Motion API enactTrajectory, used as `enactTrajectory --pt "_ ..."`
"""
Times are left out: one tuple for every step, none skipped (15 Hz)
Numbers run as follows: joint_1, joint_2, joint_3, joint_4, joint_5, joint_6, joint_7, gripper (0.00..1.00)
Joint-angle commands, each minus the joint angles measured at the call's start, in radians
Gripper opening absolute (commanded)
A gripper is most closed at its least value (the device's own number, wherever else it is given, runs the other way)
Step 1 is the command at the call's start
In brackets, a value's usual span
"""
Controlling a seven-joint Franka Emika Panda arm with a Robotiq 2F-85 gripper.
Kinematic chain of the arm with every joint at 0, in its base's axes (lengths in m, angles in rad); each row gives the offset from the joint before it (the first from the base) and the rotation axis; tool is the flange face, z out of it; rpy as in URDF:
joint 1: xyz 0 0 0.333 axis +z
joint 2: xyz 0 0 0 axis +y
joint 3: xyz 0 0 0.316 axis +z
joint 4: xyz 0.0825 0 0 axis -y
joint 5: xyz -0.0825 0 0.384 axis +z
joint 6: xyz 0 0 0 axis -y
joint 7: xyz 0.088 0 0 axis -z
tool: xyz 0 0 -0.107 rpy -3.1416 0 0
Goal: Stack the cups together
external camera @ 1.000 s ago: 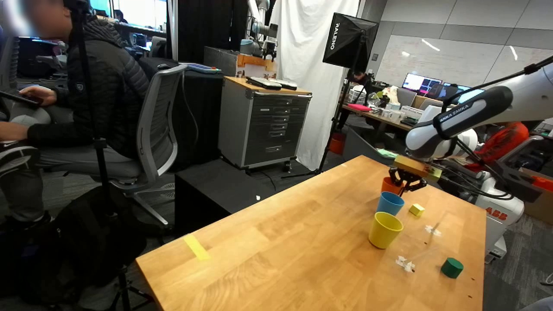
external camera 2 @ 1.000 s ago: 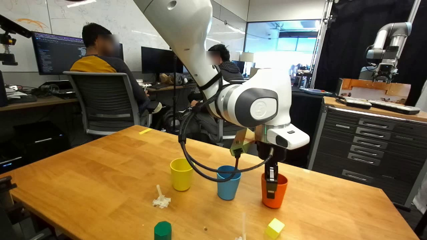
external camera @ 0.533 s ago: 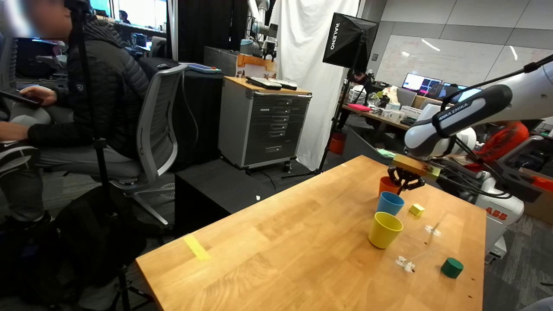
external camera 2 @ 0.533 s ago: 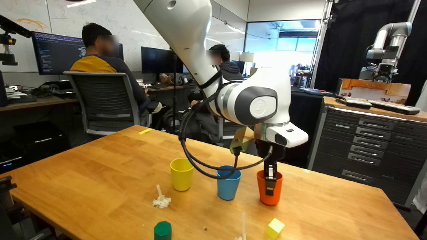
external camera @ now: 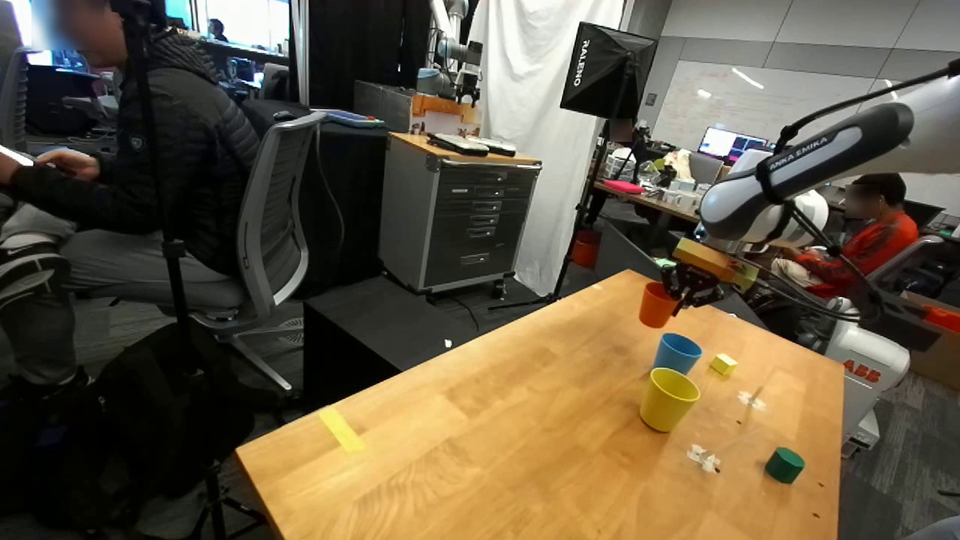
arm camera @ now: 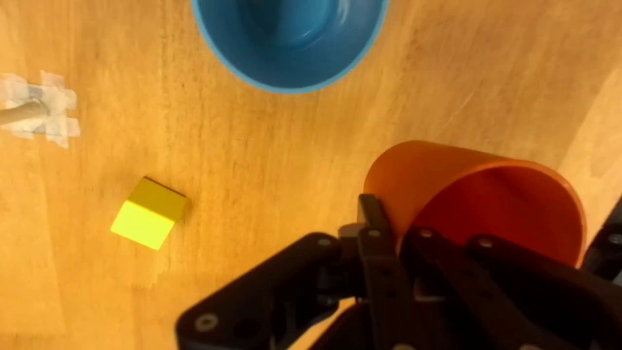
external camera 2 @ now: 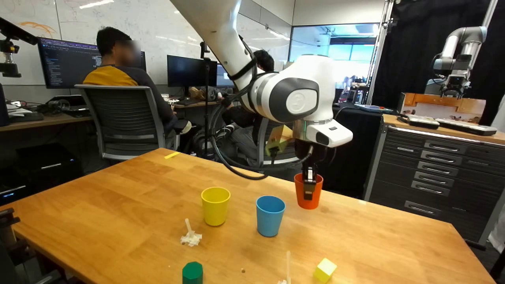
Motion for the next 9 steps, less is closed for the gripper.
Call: enactTrajectory --pt "0.004 -0.127 0.029 -0.08 0.05 -0.059 -0.056 0.06" --pt "-0.002 -0.151 0.039 -0.089 0.064 -0.08 -0.065 0.06" --pt "-0.005 -0.171 0.045 -0.095 0.077 -0.104 -0.073 0.06" --pt "-0.005 -0.185 0.048 -0.089 0.087 -0.145 -0.077 0.06" --pt "-0.003 -0.204 0.045 -0.095 0.092 -0.174 -0.079 0.06" --pt "0.004 -0.211 0.039 -0.084 0.09 -0.213 -0.074 0.06" --pt "0.006 -0.219 0.037 -0.078 0.088 -0.25 -0.077 0.05" --pt "0.007 -0.224 0.036 -0.07 0.085 -0.286 -0.079 0.06" --pt "0.01 -0.232 0.033 -0.073 0.083 -0.311 -0.077 0.06"
